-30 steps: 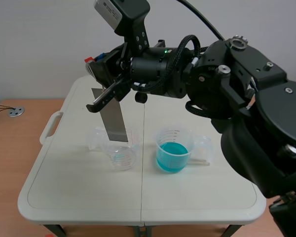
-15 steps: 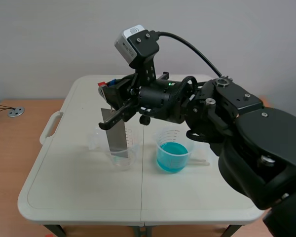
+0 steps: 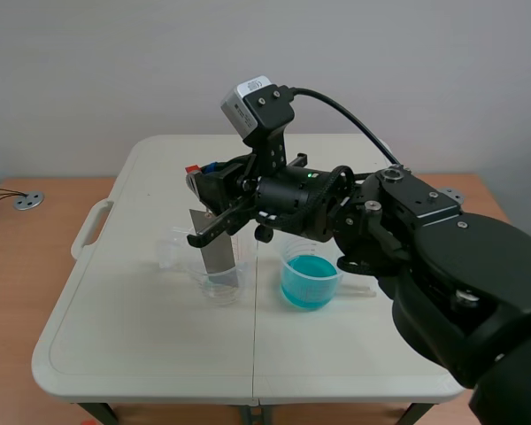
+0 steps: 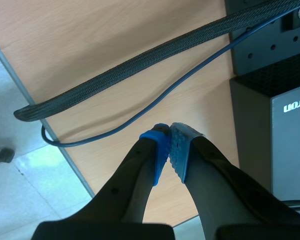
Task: Hold the metal plate by the orange handle, dip it into the blue solution, take it out and point at it, then put the plate back in the beaker on the left.
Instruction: 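Return to the home posture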
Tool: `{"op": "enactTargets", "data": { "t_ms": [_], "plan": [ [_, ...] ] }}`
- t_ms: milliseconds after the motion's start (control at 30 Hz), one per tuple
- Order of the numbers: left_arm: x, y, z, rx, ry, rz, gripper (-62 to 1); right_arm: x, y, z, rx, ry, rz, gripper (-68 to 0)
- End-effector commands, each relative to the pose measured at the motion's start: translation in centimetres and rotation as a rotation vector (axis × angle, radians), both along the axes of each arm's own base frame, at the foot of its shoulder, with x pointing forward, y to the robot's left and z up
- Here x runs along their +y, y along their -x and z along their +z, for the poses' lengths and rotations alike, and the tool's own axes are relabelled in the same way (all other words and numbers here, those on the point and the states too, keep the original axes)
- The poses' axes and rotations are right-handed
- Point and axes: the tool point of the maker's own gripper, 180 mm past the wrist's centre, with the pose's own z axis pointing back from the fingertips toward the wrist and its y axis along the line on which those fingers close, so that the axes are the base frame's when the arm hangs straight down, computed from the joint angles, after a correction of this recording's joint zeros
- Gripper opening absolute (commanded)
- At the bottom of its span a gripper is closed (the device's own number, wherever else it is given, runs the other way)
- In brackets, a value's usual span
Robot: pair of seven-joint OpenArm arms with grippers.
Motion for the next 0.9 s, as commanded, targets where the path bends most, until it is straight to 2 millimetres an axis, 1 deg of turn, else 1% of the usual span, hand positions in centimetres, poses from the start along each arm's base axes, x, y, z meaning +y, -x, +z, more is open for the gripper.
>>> {"op": "enactTargets", "data": {
  "t_ms": [0, 100, 133, 233, 400, 433, 467, 500, 533, 633, 667, 700, 733, 867],
  "plan": [
    [0.0, 0.1, 0.2, -0.006, 0.009, -0.001, -57.9, 0.0, -0.6, 1.3, -0.031, -0.020, -0.003, -66.2],
    [0.0, 0.1, 0.2, -0.006, 0.009, -0.001, -57.9, 0.0, -0.6, 1.3, -0.032, -0.017, -0.003, -66.0],
    [0.0, 0.0, 0.2, -0.006, 0.009, -0.001, -57.9, 0.0, -0.6, 1.3, -0.032, -0.017, -0.004, -64.8],
    [0.0, 0.0, 0.2, -0.009, 0.010, -0.001, -57.9, -0.4, -0.9, 1.4, -0.034, -0.020, -0.018, -58.1],
    [0.0, 0.0, 0.2, -0.009, 0.010, -0.001, -57.8, -1.5, -2.0, 1.9, -0.047, -0.023, -0.054, -52.9],
    [0.0, 0.0, 0.2, -0.009, 0.010, -0.001, -57.0, -1.8, -2.2, 2.0, -0.048, -0.022, -0.062, -51.8],
    [0.0, 0.0, 0.2, -0.008, 0.010, -0.001, -54.0, -2.1, -2.4, 2.1, -0.051, -0.022, -0.071, -50.5],
    [-0.1, 0.0, 0.2, -0.008, 0.010, -0.004, -47.9, -2.4, -2.6, 2.2, -0.054, -0.023, -0.080, -48.8],
    [-0.1, 0.0, 0.2, -0.008, 0.010, -0.005, -38.7, -2.7, -2.9, 2.3, -0.055, -0.025, -0.090, -47.4],
    [0.0, 0.0, 0.2, -0.009, 0.010, -0.003, -2.0, -3.4, -3.3, 2.5, -0.058, -0.029, -0.111, -45.2],
    [0.0, -0.1, 0.2, -0.010, 0.010, 0.006, 1.4, -3.5, -3.4, 2.5, -0.058, -0.030, -0.116, -45.2],
    [-0.1, -0.1, 0.2, -0.011, 0.010, 0.010, 1.4, -3.6, -3.5, 2.5, -0.058, -0.030, -0.119, -45.2],
    [-0.1, -0.1, 0.2, -0.011, 0.010, 0.008, 1.4, -3.8, -3.5, 2.6, -0.059, -0.031, -0.124, -43.6],
    [-0.1, -0.1, 0.2, -0.011, 0.011, 0.008, 1.4, -3.9, -3.7, 2.9, -0.069, -0.046, -0.131, -30.3]
  ]
}}
